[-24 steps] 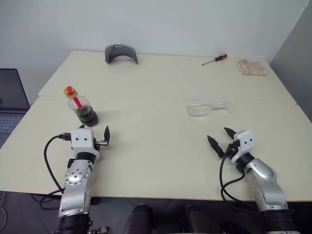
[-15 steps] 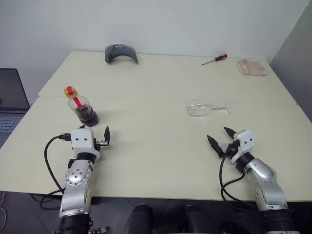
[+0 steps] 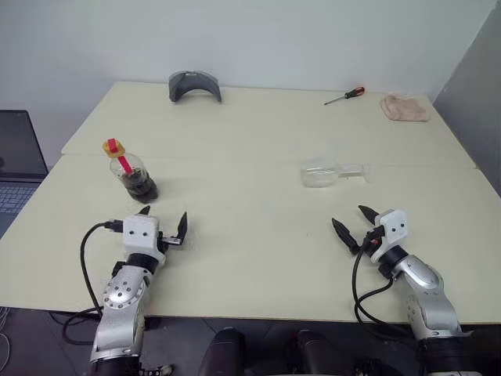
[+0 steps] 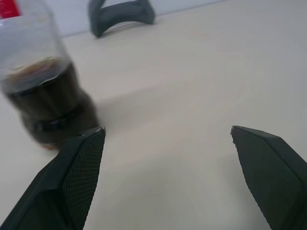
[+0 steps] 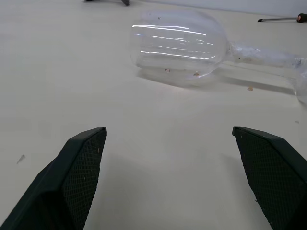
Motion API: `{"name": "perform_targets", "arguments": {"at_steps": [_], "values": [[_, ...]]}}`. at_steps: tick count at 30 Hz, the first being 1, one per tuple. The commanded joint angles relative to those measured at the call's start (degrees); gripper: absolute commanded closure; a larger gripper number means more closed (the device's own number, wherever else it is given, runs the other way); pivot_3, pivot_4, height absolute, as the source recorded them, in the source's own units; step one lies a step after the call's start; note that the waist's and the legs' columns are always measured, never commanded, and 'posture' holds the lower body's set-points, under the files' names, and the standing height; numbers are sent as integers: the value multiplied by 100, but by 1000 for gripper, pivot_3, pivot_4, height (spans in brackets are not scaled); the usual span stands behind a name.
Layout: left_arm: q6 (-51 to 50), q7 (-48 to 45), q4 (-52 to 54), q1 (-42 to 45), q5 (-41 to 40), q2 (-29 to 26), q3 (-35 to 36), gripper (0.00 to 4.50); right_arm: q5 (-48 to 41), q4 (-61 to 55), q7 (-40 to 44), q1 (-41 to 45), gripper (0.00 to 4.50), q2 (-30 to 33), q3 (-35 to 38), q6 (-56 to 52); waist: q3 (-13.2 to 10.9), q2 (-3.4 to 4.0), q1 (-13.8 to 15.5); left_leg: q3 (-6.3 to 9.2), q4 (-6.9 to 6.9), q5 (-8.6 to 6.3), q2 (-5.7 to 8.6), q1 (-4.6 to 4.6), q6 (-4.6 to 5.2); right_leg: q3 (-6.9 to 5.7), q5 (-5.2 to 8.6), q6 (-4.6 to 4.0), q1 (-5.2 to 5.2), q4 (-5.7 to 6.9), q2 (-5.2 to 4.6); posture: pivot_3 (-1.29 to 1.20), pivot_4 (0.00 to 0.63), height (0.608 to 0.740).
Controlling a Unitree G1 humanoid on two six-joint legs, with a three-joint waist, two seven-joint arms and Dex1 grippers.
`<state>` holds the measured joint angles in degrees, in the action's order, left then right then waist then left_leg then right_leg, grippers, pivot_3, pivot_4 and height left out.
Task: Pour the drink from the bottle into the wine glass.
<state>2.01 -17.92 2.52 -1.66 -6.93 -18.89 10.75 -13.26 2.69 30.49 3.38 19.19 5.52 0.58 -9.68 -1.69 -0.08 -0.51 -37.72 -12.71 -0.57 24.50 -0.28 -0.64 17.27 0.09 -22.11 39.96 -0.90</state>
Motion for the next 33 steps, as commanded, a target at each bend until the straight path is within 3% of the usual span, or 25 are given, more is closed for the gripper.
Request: {"name": "perform_targets", "arguments": {"at_steps": [1,21,25,33], "values": [[137,-237,249,-6,-105,-81,-79,30,-4,-105,-122,29,0,36,124,-10,0,0,0,0,0,0,0,0,0,0,0,0,0,0,0,0,150,740],[-277,-634,687,71,-284,-172,-214,30,-155,-306,59,74,0,255,257,-244,0,0,-1,1,0,0,0,0,0,0,0,0,0,0,1,0,150,740],[-234,-210,477,154,-270,-78,130,30,-570,-1088,672,-85,0,471,-21,-687,-1,1,-4,2,0,0,-1,0,0,0,0,0,0,0,2,0,150,740],[-207,237,172,251,-348,3,629,30,-1214,-2574,1887,19,0,1585,-550,-1751,-3,-1,4,9,-2,-2,-3,-1,3,-5,1,0,5,-5,4,0,150,740]]}}
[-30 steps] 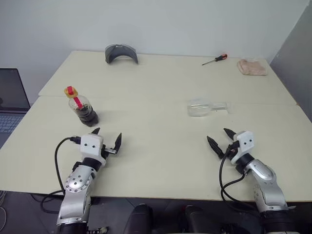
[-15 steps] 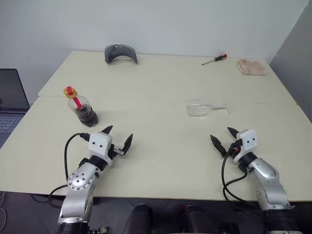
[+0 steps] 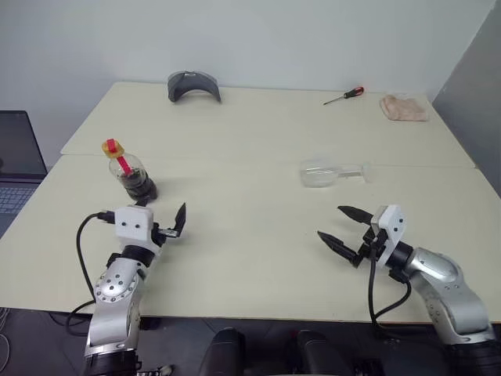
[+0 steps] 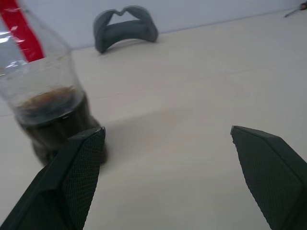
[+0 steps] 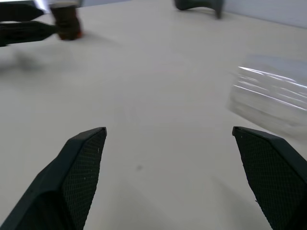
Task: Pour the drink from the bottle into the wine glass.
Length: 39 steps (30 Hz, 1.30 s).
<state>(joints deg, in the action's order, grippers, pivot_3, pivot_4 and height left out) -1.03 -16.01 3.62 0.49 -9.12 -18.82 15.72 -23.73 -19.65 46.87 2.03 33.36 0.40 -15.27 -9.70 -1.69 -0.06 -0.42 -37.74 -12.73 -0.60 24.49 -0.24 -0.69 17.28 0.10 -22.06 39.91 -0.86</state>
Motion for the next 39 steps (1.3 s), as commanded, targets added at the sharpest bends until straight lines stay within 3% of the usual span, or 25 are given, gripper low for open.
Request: {"name": "perform_targets", "arguments": {"at_steps": [1,14,21,30,39], "values": [[148,20,39,19,-129,-17,144,30,-192,-387,300,199,0,218,-60,-206,0,-1,2,1,0,0,0,0,0,-1,0,0,1,0,0,0,150,740],[965,803,-1802,628,187,-219,585,30,9,173,555,724,0,-60,-356,185,0,-3,6,1,-2,0,2,-1,0,-2,0,0,2,-1,0,0,150,740],[1282,676,-2732,1284,166,-480,494,30,25,298,589,932,0,-171,-420,215,0,-3,4,1,-2,0,1,-1,0,-3,-1,0,2,0,0,0,150,740],[1092,401,-2436,1457,193,-476,119,30,-30,74,530,980,0,-152,-403,10,0,-4,2,0,-2,0,1,-1,0,-3,-1,0,2,1,-3,0,150,740],[621,1059,-2026,1762,201,-453,255,30,-49,-96,419,1016,0,-176,-386,-217,0,-4,4,0,-2,0,3,-1,0,-4,-1,0,2,1,-5,0,150,740]]}}
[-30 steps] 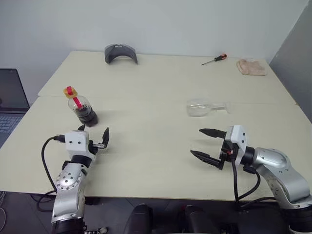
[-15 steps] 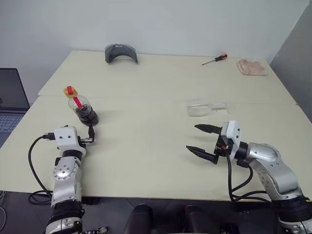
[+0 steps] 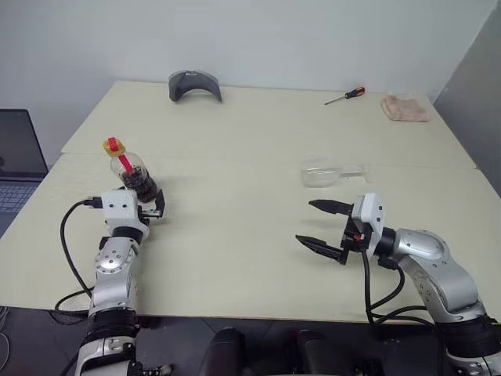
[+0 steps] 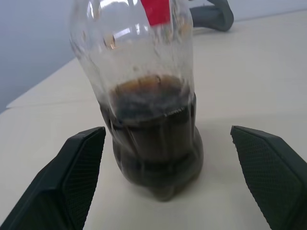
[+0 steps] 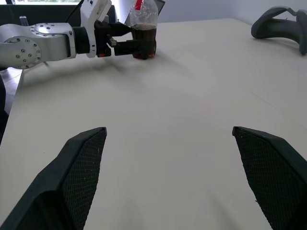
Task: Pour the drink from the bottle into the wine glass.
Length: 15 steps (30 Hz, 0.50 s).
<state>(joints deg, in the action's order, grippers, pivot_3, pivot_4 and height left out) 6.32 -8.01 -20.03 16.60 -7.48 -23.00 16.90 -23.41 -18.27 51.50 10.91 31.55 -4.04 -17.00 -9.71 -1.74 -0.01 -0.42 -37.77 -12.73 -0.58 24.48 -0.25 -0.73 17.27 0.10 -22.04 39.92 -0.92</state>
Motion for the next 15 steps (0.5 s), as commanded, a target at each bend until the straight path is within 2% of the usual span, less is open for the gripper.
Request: {"name": "perform_targets", "arguments": {"at_steps": [1,8,15], "values": [[-186,339,388,186,46,-29,147,30,-82,-235,-56,148,0,1,55,-60,0,0,0,0,0,0,0,0,0,0,0,0,0,0,0,0,150,740],[-697,568,829,255,-4,53,114,30,-93,-259,-106,270,0,-36,19,-161,0,0,-1,0,0,0,0,0,0,0,0,0,0,1,0,0,150,740],[-1072,649,693,453,-153,94,210,30,-90,-254,-118,365,0,-59,9,-220,-1,-1,-1,1,-1,0,0,0,0,-1,0,0,0,1,0,0,150,740]]}}
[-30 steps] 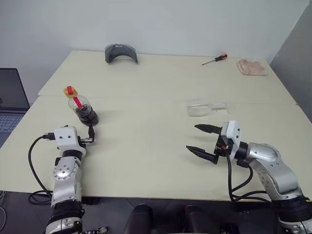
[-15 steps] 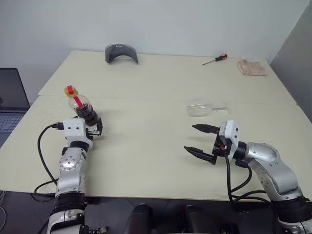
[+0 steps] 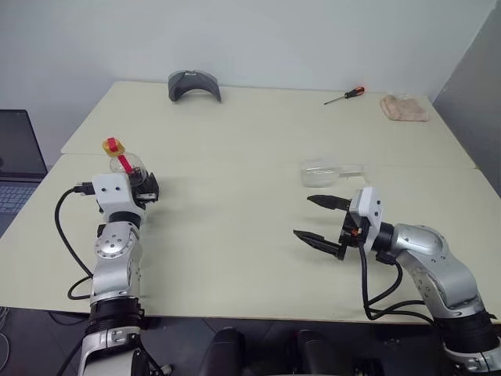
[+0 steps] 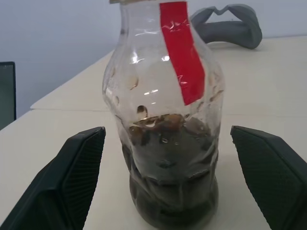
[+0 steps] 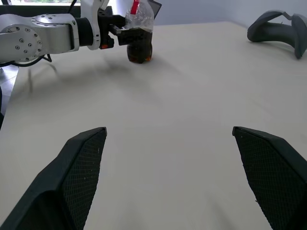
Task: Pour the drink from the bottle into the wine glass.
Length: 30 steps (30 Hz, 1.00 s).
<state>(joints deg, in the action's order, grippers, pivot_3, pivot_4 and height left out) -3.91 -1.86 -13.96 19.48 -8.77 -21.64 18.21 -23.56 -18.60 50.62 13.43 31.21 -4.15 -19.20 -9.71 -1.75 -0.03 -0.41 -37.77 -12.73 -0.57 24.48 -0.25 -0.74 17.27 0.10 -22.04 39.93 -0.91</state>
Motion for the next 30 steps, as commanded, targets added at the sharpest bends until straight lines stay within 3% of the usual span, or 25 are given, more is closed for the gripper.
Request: {"name": "perform_targets", "arguments": {"at_steps": [1,14,27,30], "values": [[-76,12,43,211,-7,-52,46,30,-74,-228,-41,124,0,-32,14,-13,0,0,1,0,0,0,0,0,0,0,0,0,0,0,0,0,150,740],[-174,-24,-837,799,29,-120,13,30,-65,-390,-197,107,0,-112,-57,-133,0,-1,3,0,-1,0,1,0,0,0,0,0,0,0,0,0,150,740],[459,-236,-2133,1440,123,-325,-37,30,27,-348,-252,67,0,-231,-210,-30,-3,-5,2,1,-2,0,2,1,0,-2,0,0,0,1,0,0,150,740],[647,-362,-2166,1502,153,-360,-99,642,44,-354,-252,21,0,-238,-205,5,-3,-5,2,1,-2,0,2,1,-1,-2,0,0,0,1,0,0,150,740]]}}
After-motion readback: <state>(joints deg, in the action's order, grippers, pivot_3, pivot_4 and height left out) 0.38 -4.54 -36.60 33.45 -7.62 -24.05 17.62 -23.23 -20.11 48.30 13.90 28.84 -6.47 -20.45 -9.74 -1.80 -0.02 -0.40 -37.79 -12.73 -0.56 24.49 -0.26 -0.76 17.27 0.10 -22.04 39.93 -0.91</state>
